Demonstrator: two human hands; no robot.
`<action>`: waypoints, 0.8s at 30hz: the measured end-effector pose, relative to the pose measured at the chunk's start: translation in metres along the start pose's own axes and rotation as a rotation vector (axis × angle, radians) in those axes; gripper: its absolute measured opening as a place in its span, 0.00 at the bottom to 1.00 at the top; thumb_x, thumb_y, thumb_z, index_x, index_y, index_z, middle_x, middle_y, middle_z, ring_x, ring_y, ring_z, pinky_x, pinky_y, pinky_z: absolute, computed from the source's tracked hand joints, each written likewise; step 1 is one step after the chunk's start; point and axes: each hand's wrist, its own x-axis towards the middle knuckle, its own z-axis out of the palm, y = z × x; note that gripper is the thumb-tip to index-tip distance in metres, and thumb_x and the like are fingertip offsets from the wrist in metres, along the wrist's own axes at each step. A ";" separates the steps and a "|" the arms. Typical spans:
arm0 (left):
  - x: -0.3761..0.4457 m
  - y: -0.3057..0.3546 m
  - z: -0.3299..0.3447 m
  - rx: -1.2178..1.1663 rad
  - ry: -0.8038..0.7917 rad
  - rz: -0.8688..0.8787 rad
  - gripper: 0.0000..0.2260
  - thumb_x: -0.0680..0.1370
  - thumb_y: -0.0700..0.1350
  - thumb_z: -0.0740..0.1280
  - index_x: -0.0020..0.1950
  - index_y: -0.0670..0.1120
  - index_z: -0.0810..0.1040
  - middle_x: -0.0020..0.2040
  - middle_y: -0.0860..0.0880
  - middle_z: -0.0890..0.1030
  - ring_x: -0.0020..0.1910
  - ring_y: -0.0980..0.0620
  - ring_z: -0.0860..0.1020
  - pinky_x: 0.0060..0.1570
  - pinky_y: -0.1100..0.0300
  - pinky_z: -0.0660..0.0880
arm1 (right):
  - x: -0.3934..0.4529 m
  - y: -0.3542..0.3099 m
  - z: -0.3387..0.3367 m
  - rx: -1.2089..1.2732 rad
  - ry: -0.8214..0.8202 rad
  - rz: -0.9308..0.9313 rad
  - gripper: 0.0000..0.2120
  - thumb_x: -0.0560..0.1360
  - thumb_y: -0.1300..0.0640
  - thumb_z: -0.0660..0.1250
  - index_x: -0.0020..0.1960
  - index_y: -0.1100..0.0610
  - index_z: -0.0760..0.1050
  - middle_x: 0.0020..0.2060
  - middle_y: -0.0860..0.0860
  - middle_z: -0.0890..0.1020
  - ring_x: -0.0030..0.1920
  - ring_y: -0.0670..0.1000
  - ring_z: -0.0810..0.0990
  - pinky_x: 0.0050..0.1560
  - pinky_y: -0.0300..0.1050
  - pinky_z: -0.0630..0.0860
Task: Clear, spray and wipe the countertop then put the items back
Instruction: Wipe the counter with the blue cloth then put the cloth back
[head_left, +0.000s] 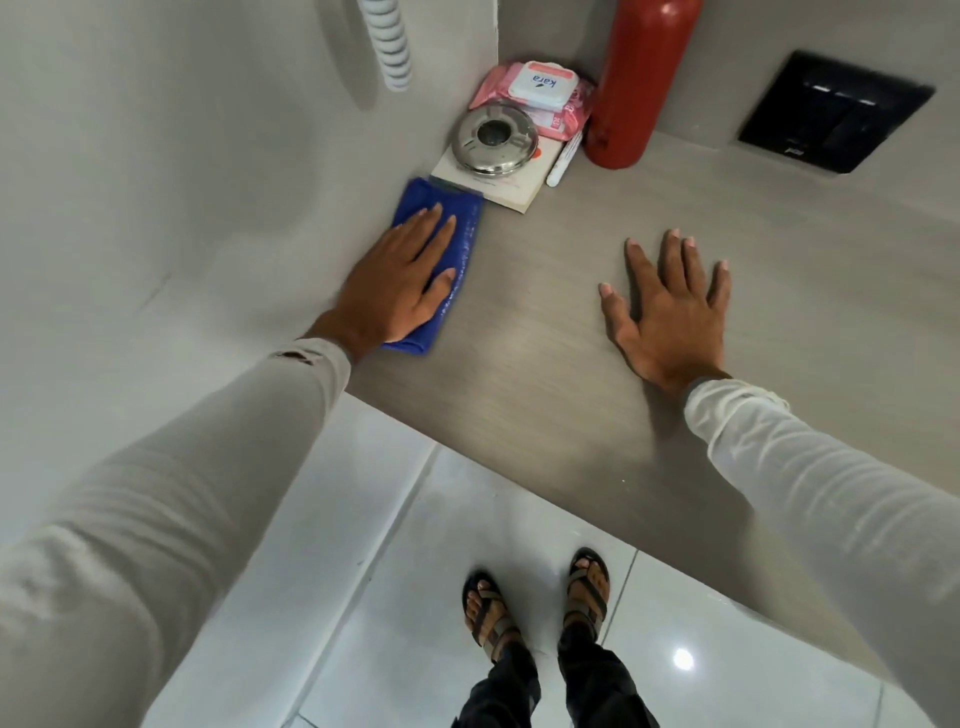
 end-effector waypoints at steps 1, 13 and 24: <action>-0.009 0.002 0.000 -0.004 0.007 -0.010 0.27 0.84 0.54 0.50 0.78 0.40 0.57 0.78 0.39 0.59 0.78 0.41 0.59 0.76 0.50 0.59 | 0.000 -0.001 -0.001 0.001 -0.006 -0.003 0.32 0.81 0.35 0.48 0.80 0.48 0.56 0.81 0.58 0.56 0.81 0.59 0.52 0.78 0.67 0.47; -0.118 0.062 0.010 -0.196 0.217 -0.539 0.27 0.81 0.54 0.59 0.77 0.42 0.63 0.77 0.43 0.65 0.77 0.45 0.62 0.76 0.47 0.57 | -0.001 -0.001 -0.001 -0.002 -0.029 -0.005 0.34 0.80 0.34 0.45 0.81 0.48 0.53 0.81 0.58 0.53 0.82 0.59 0.49 0.78 0.67 0.45; -0.078 0.229 0.020 -0.285 0.305 -1.161 0.26 0.82 0.50 0.58 0.78 0.44 0.58 0.80 0.40 0.55 0.79 0.42 0.53 0.77 0.44 0.50 | 0.000 0.038 -0.027 0.537 -0.022 -0.082 0.25 0.83 0.43 0.55 0.77 0.53 0.65 0.78 0.57 0.63 0.81 0.56 0.55 0.80 0.60 0.49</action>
